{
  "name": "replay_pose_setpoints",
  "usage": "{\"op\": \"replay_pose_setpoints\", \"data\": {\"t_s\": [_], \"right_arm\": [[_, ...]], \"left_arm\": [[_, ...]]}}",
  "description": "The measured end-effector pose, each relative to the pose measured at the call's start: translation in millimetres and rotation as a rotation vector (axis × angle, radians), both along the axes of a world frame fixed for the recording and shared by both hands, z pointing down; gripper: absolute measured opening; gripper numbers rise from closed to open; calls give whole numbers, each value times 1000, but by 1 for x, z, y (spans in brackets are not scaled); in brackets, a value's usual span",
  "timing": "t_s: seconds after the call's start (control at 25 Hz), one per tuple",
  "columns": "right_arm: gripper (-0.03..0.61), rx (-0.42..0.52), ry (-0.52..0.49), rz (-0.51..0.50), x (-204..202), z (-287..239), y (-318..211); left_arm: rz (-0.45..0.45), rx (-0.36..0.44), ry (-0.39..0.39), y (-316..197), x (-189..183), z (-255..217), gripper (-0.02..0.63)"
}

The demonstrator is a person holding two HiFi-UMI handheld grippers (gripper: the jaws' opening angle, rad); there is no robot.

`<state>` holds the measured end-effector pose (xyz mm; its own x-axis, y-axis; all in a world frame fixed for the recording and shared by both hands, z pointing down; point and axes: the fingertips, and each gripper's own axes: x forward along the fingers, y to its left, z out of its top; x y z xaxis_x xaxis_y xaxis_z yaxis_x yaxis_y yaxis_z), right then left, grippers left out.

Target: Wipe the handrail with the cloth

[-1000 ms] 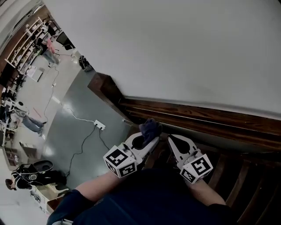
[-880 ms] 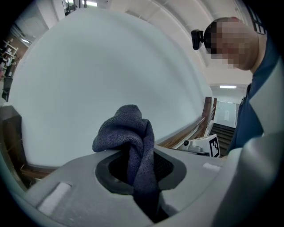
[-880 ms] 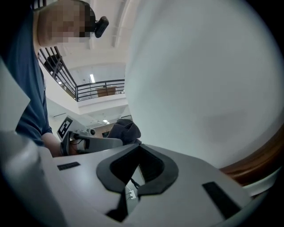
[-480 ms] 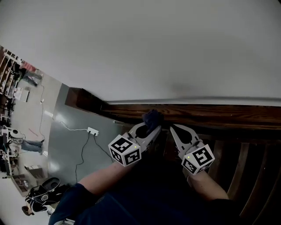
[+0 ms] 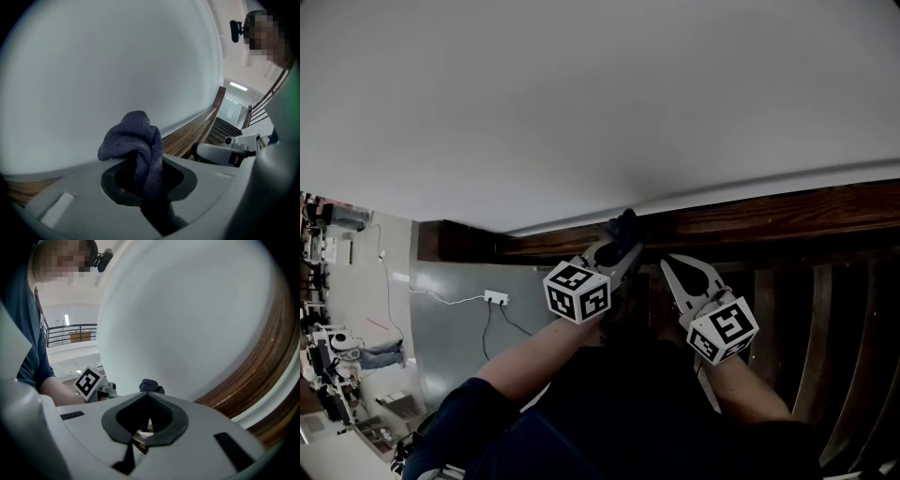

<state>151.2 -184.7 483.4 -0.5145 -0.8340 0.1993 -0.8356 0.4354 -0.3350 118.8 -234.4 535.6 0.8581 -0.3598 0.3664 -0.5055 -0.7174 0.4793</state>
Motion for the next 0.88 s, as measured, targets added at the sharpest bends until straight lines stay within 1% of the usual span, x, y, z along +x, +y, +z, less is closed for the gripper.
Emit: {"op": "replay_pose_setpoints", "data": {"t_s": [0.24,0.32,0.44,0.56,0.64,0.8,0.88], "right_arm": [[8,-18,-9,43,24,8,1],[8,-16,-14,54,30,6,3],[8,-7,-27,75,40,3,11],[8,3,-42,98,50,3,19],[8,4,-45,126,60,-4,27],[8,22,-50,187,95,-18,42],[8,31,-50,224,105,-23,49]], "left_arm": [[30,-50,-107,-20,29,39,78],[55,-50,-145,-21,40,42,77],[72,-45,-174,-20,49,41,78],[89,-41,-186,-18,57,37,78],[113,-22,-187,-13,69,24,78],[168,8,-163,-2,114,-1,78],[199,22,-152,2,130,-12,78]]}}
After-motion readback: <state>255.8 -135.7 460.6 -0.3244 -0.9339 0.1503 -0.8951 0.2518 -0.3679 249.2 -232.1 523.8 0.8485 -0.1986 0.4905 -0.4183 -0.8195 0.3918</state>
